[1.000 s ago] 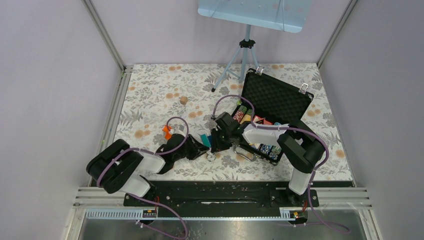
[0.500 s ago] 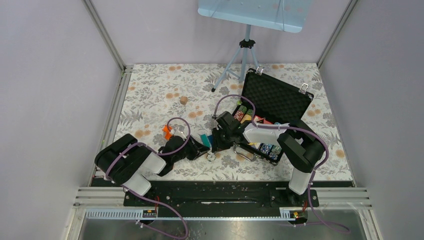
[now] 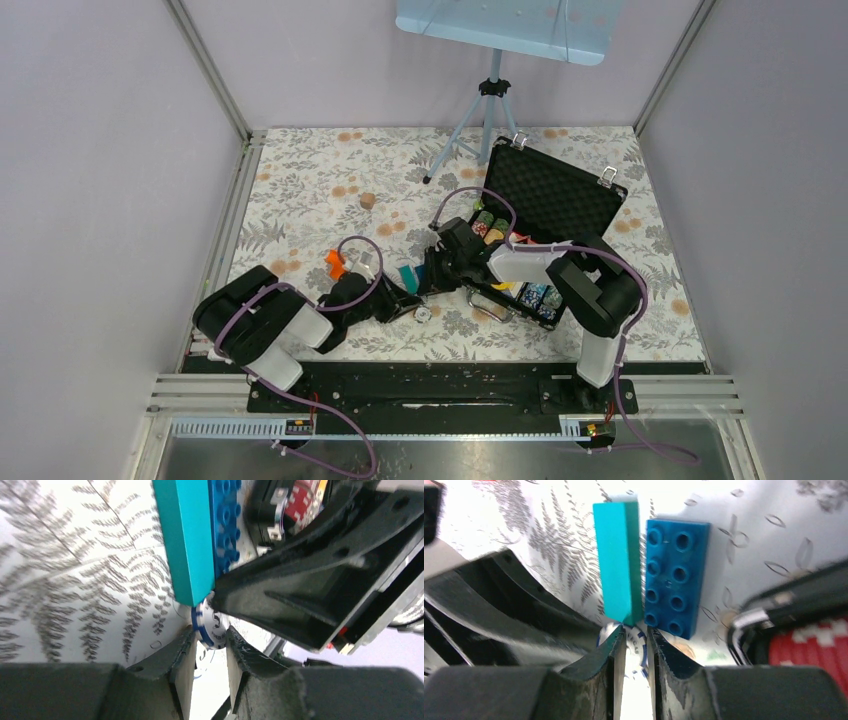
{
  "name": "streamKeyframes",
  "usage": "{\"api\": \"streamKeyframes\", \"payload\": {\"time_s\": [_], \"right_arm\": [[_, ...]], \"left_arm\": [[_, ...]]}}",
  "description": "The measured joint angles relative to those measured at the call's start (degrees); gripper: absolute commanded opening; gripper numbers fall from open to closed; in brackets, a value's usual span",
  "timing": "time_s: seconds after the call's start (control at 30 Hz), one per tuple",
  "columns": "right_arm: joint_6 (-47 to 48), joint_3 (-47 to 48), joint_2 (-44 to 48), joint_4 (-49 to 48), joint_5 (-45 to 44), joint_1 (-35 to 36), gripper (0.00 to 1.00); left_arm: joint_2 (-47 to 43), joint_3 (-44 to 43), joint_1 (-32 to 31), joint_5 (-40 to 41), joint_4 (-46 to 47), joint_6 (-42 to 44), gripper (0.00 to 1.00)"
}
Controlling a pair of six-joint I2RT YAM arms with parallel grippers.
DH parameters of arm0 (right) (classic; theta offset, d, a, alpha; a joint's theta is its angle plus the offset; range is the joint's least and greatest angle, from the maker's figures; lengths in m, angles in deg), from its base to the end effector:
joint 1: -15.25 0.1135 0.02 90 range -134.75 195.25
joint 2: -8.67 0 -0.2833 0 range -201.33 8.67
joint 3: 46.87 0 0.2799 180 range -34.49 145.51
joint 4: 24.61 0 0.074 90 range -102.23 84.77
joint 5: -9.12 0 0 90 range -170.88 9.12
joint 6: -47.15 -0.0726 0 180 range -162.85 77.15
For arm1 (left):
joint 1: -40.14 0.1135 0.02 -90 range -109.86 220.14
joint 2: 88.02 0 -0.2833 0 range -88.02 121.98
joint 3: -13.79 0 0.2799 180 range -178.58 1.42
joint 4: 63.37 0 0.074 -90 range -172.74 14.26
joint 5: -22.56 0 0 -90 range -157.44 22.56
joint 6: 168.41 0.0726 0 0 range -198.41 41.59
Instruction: Pack up texas hold em set
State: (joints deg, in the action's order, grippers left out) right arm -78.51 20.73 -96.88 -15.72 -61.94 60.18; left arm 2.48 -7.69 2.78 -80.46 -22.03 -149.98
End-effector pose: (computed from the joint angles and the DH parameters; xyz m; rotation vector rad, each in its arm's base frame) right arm 0.2766 0.3092 0.1102 -0.3804 2.5727 0.9940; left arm 0.1895 -0.1652 0.0682 -0.5366 2.2953 -1.3131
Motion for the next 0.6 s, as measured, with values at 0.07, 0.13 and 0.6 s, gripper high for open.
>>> {"api": "streamKeyframes", "payload": {"time_s": [0.07, 0.13, 0.6], "right_arm": [[-0.83, -0.07, -0.90, -2.40, 0.79, -0.07, 0.28], [-1.70, -0.09, -1.95, -4.76, 2.36, 0.20, 0.28], [-2.89, -0.79, -2.71, -7.76, 4.68, 0.79, 0.28]], "left_arm": [[0.26, -0.07, -0.39, -1.77, -0.07, 0.00, 0.28], [0.72, -0.33, -1.05, -3.34, -0.09, 0.00, 0.28], [1.05, -1.01, -1.60, -4.76, -1.79, 0.00, 0.21]]}}
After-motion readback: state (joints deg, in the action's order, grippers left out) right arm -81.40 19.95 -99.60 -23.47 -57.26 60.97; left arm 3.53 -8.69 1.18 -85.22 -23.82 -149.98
